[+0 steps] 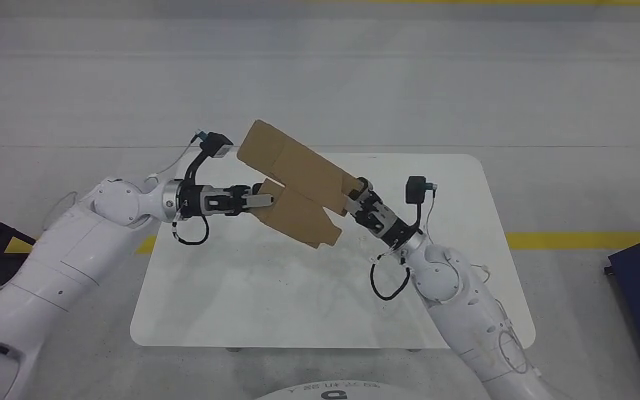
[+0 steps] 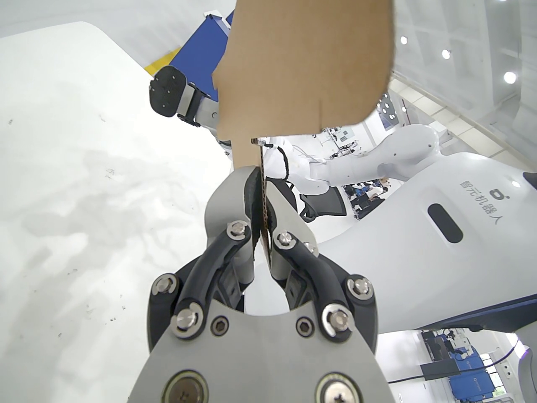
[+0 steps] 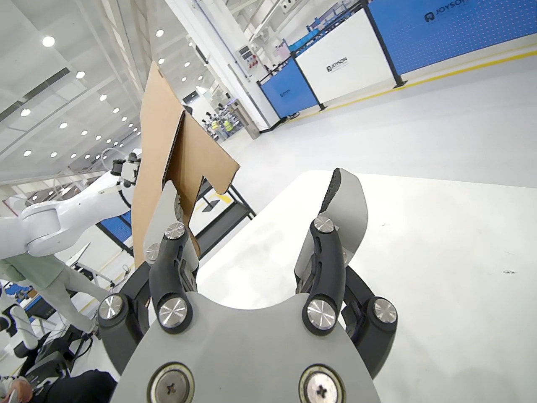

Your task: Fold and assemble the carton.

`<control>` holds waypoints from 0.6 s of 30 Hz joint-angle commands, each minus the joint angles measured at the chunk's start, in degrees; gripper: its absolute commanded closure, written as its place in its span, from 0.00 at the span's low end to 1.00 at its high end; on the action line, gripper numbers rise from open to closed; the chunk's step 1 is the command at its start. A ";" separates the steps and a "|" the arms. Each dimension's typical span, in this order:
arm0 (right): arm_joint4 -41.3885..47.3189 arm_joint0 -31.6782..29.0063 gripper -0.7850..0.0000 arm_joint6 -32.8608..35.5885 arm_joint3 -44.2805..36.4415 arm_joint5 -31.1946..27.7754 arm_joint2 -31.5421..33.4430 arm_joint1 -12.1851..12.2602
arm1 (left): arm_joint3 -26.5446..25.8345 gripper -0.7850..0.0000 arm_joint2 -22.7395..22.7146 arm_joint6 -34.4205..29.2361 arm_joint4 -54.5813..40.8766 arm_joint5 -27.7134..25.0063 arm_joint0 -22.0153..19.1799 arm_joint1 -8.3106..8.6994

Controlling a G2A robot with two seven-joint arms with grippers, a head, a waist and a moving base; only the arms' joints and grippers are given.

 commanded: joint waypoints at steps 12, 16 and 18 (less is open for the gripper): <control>0.34 -0.95 0.42 0.93 -1.59 -2.56 0.72 0.32 | 0.57 1.00 2.24 -0.33 1.69 0.33 -1.17 0.05; -0.58 -0.45 0.44 0.39 -1.45 -0.75 0.19 0.15 | 0.86 1.00 2.92 0.04 1.79 -0.03 -1.62 -0.01; -0.67 -0.17 0.45 0.29 -1.10 -0.59 0.08 0.12 | 1.09 1.00 3.21 0.16 2.01 -0.15 -1.86 0.01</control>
